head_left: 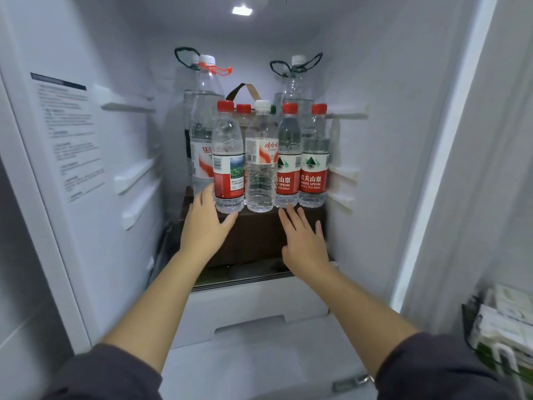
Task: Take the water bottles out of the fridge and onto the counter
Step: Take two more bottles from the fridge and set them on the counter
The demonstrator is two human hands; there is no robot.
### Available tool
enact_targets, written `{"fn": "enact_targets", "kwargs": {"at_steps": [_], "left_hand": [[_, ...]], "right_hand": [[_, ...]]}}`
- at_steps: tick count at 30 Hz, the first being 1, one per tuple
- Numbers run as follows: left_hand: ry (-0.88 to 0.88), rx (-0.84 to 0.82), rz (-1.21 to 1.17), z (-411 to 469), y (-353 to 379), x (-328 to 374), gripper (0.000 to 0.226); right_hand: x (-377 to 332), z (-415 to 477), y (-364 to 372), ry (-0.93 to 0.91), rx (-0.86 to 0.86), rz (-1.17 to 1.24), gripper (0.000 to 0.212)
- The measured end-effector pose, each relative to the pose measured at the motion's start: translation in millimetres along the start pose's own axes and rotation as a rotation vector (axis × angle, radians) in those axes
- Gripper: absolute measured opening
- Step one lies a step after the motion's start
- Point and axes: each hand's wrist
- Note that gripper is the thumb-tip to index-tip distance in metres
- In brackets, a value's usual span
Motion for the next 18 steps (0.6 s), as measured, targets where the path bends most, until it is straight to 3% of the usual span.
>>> {"fn": "enact_targets", "kwargs": {"at_steps": [8, 18], "left_hand": [[-0.316, -0.017, -0.137, 38, 11, 36, 0.080], [-0.243, -0.043, -0.083, 26, -15, 8, 0.071]], "right_hand": [[-3, 0, -6, 0.017, -0.045, -0.012, 0.090], [-8, -1, -9, 0.041, -0.061, 0.010, 0.089]]}}
Point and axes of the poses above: each hand's wrist, its own z-axis towards the middle knuckle, its own y-axis out of the palm, x = y × z, and after that the axes turned 13 degrees about z, right-handed
